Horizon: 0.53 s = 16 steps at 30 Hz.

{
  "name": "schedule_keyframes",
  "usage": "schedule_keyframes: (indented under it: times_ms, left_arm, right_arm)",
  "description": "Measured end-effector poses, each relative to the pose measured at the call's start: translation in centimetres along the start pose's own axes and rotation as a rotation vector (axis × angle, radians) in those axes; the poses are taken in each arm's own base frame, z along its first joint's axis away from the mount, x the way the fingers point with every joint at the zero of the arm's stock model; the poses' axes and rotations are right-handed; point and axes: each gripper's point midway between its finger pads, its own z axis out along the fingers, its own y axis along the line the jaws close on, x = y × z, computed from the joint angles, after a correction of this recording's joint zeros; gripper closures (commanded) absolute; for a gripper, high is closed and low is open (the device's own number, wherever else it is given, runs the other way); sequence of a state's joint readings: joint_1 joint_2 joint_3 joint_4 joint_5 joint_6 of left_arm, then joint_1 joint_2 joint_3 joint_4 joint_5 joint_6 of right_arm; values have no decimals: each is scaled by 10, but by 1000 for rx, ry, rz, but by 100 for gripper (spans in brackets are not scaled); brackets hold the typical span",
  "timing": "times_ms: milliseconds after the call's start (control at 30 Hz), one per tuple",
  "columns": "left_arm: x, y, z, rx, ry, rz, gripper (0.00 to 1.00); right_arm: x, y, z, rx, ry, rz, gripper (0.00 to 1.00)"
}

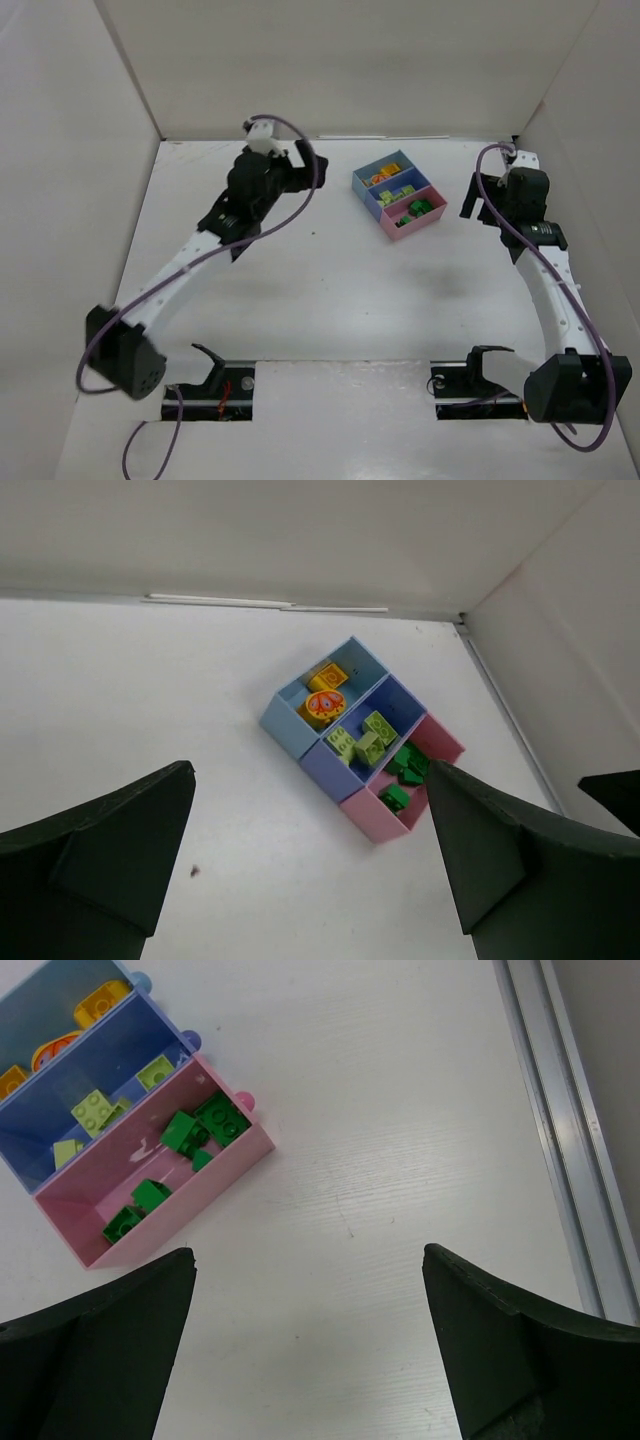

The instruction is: Sort the legos into containers by color

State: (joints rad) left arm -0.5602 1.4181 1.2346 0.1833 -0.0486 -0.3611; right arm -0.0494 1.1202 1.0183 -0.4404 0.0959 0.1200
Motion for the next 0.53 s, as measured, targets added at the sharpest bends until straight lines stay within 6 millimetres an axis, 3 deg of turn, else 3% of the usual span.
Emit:
schedule_keyframes:
  times_ms: [100,267,367,533]
  left_arm:
    - [-8,13,-67,-55,-63,-89,0]
    - [50,51,-142,-172,4,-193,0]
    - [70,69,-175,-229,27,-234,0]
    - [62,77,-210,-243,-39,-305,0]
  right_arm:
    - [2,-2,0,3,10,2,0]
    - [6,-4,-1,7,24,-1,0]
    - [5,-3,-2,3,18,-8,0]
    - [3,2,-12,-40,-22,-16,0]
